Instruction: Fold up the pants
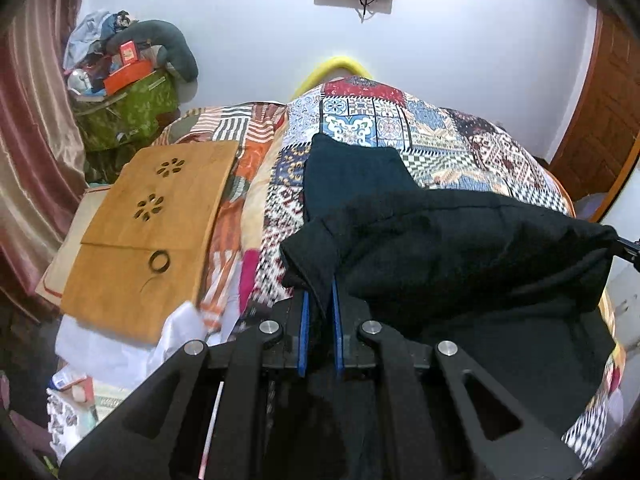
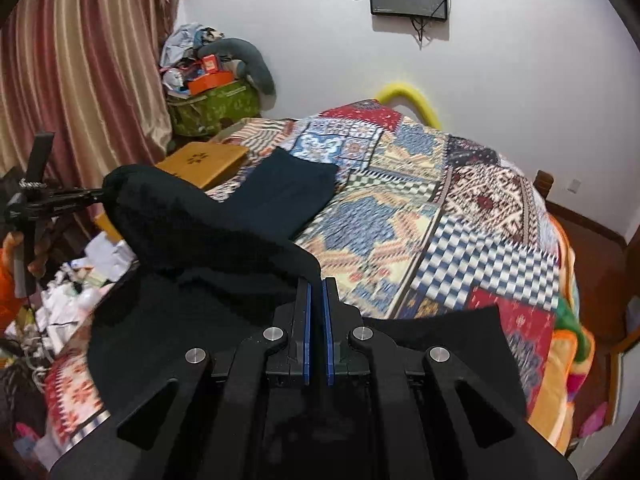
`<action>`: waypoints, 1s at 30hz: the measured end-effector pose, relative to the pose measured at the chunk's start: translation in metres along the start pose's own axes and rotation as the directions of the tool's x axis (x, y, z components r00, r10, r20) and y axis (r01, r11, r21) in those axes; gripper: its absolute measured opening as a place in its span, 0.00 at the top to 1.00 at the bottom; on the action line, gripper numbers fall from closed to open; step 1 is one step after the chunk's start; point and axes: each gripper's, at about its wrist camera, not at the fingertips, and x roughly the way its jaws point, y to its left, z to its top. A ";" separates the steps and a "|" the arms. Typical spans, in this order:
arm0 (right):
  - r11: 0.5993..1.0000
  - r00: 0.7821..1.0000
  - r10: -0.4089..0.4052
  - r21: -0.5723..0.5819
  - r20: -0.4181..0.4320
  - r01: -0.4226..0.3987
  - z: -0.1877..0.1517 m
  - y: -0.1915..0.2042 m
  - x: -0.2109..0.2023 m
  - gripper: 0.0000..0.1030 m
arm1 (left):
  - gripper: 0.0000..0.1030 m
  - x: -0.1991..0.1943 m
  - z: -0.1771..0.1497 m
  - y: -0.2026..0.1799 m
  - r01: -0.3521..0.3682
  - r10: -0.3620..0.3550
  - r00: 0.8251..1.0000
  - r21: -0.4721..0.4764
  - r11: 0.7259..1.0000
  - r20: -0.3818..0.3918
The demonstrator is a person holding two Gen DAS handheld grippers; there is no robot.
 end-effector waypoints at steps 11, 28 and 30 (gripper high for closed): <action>0.996 0.995 0.084 0.030 -0.056 -0.083 -0.066 0.048 -0.025 0.96 | 0.91 -0.020 -0.092 0.024 -0.019 0.014 0.991 -0.037 0.999 -0.130; 0.988 0.991 0.052 0.151 -0.123 -0.033 -0.095 0.030 -0.058 0.91 | 0.81 -0.028 -0.124 0.038 -0.081 0.065 0.976 -0.070 0.994 -0.208; 0.988 0.993 0.017 0.155 -0.114 0.001 -0.092 0.021 -0.063 0.88 | 0.73 -0.032 -0.110 0.031 -0.074 0.063 0.982 -0.058 0.996 -0.180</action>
